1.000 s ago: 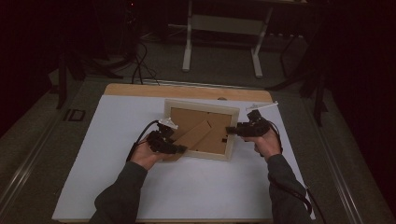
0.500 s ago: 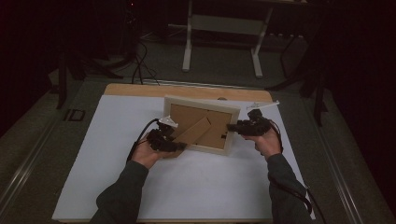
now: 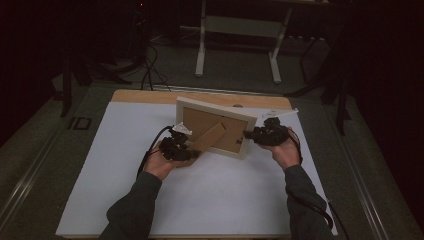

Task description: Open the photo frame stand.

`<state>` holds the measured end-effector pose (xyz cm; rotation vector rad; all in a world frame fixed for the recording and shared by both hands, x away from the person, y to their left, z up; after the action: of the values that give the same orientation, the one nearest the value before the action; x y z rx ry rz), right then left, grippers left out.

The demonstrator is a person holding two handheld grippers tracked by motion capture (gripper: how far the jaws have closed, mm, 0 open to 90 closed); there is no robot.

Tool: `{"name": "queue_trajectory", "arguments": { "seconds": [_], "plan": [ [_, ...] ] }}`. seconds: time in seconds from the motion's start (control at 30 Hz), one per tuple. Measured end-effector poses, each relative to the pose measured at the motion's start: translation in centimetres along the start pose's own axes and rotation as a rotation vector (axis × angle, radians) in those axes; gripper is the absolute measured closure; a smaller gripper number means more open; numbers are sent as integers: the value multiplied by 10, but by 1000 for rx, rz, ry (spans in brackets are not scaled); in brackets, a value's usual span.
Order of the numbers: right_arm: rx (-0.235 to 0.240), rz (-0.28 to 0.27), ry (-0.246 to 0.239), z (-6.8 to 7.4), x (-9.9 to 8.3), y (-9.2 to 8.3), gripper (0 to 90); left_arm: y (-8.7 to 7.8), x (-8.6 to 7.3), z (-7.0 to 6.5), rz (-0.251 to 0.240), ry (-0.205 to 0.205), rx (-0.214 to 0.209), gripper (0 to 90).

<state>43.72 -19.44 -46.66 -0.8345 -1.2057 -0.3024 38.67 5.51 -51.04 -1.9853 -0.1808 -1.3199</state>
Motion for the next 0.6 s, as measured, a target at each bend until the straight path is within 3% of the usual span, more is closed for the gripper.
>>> {"name": "queue_trajectory", "arguments": {
  "seconds": [0.23,0.6],
  "plan": [
    [-29,-5,-35,3,0,-1,641,2,-1,-3,-1,15,13,753],
    [-22,-11,-63,13,-5,-7,639,-2,-12,-10,-17,17,-2,755]
  ]
}}
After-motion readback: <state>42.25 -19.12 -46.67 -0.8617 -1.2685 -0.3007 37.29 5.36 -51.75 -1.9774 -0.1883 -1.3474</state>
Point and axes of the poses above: each handheld gripper's, and its own axes: y roughly forward along the jaws, x roughly out of its top, z roughly to its left, the point moved 6 cm from there along y, roughly forward along the jaws, and after that the axes turned 15 degrees about -z, right-handed, at the moved point
